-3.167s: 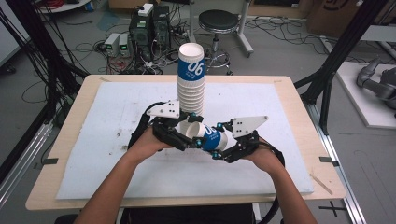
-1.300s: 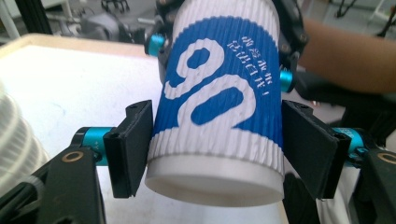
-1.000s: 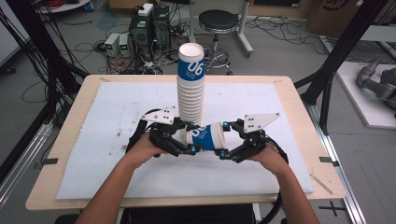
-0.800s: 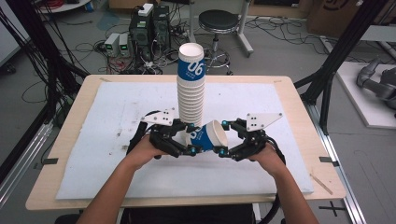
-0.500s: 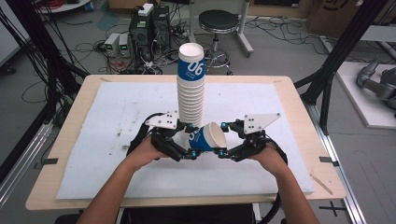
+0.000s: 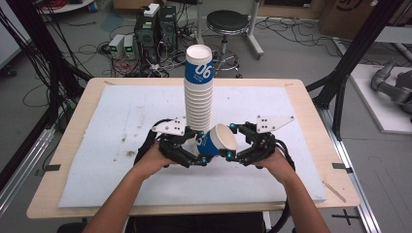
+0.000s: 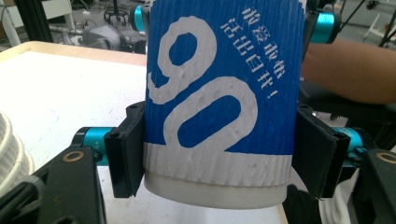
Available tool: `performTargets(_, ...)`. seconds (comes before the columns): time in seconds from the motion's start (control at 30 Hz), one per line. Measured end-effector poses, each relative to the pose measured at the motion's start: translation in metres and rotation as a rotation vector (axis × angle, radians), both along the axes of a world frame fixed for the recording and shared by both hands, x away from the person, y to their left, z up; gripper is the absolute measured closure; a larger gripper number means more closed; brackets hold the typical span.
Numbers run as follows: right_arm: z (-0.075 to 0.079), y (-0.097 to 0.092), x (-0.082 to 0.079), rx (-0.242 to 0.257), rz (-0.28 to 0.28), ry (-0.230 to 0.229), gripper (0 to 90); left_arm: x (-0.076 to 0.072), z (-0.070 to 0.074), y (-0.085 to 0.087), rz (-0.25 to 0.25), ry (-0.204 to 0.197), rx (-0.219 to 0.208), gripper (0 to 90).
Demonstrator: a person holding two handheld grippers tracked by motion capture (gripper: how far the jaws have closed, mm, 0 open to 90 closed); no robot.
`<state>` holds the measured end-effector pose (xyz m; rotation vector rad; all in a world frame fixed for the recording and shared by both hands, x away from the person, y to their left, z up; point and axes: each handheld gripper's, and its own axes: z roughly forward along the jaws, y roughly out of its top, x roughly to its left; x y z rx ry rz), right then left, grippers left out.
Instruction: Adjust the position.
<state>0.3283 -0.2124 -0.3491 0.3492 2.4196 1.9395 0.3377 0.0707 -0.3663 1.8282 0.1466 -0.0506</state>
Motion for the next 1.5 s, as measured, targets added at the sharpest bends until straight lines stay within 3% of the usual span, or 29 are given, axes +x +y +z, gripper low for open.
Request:
performTargets(0.1, 0.001, 0.001, -0.001, -0.008, 0.005, -0.027, 21.9, -0.001, -0.001, -0.001, 0.000, -0.005, 0.011, 28.6)
performTargets(0.23, 0.002, 0.002, -0.002, -0.048, 0.009, -0.051, 24.5, -0.004, -0.002, -0.004, 0.029, -0.028, 0.071, 25.8)
performTargets(0.27, 0.003, 0.002, -0.002, -0.072, 0.004, -0.062, 25.4, -0.004, -0.003, -0.005, 0.025, -0.030, 0.088, 22.1)
performTargets(0.37, 0.005, 0.003, -0.002, -0.090, 0.008, -0.068, 25.5, -0.004, -0.006, -0.008, 0.024, -0.034, 0.112, 22.1)
performTargets(0.43, 0.006, 0.004, -0.003, -0.094, 0.013, -0.064, 25.5, -0.003, -0.007, -0.008, 0.015, -0.040, 0.099, 28.5)
performTargets(0.5, 0.006, 0.003, -0.003, -0.090, 0.012, -0.058, 25.2, -0.002, -0.007, -0.007, 0.007, -0.039, 0.095, 29.3)
performTargets(0.57, 0.005, 0.004, -0.002, -0.050, -0.004, -0.033, 20.6, -0.001, -0.007, -0.007, 0.008, -0.030, 0.074, 29.4)
performTargets(0.63, 0.004, 0.005, -0.002, 0.005, -0.027, -0.022, 18.5, -0.001, -0.007, -0.007, 0.016, -0.012, 0.033, 29.4)
performTargets(0.67, 0.004, 0.005, -0.002, 0.005, -0.027, -0.022, 18.5, 0.000, -0.007, -0.006, 0.017, -0.006, 0.014, 29.4)
performTargets(0.77, 0.005, 0.005, -0.003, 0.110, -0.069, -0.011, 17.7, 0.000, -0.008, -0.004, 0.037, 0.011, -0.064, 29.6)
performTargets(0.87, 0.005, 0.004, -0.003, 0.123, -0.068, -0.009, 17.7, 0.000, -0.008, -0.001, 0.037, 0.017, -0.109, 29.6)
performTargets(1.0, 0.006, 0.007, -0.003, 0.105, -0.037, -0.026, 23.1, -0.002, -0.010, -0.006, 0.040, 0.003, -0.068, 29.2)
performTargets(1.03, 0.007, 0.008, -0.004, 0.061, -0.024, -0.046, 25.1, -0.003, -0.011, -0.008, 0.039, 0.001, -0.043, 28.6)
performTargets(1.07, 0.007, 0.008, -0.004, 0.061, -0.024, -0.046, 25.1, -0.004, -0.011, -0.009, 0.046, -0.005, -0.027, 28.6)
performTargets(1.1, 0.008, 0.009, -0.006, 0.004, -0.033, -0.074, 25.7, -0.005, -0.012, -0.010, 0.065, -0.025, 0.009, 25.0)
performTargets(1.23, 0.010, 0.011, -0.007, -0.032, -0.037, -0.083, 25.7, -0.005, -0.014, -0.012, 0.062, -0.020, 0.033, 29.0)
performTargets(1.33, 0.009, 0.013, -0.008, -0.010, -0.046, -0.074, 21.9, -0.005, -0.013, -0.013, 0.058, -0.009, 0.004, 29.6)
performTargets(1.4, 0.006, 0.015, -0.007, 0.056, -0.063, -0.049, 19.2, -0.004, -0.012, -0.012, 0.066, -0.010, -0.019, 29.6)
performTargets(1.5, 0.004, 0.016, -0.006, 0.076, -0.072, -0.029, 17.5, -0.004, -0.012, -0.011, 0.067, -0.007, -0.039, 29.7)
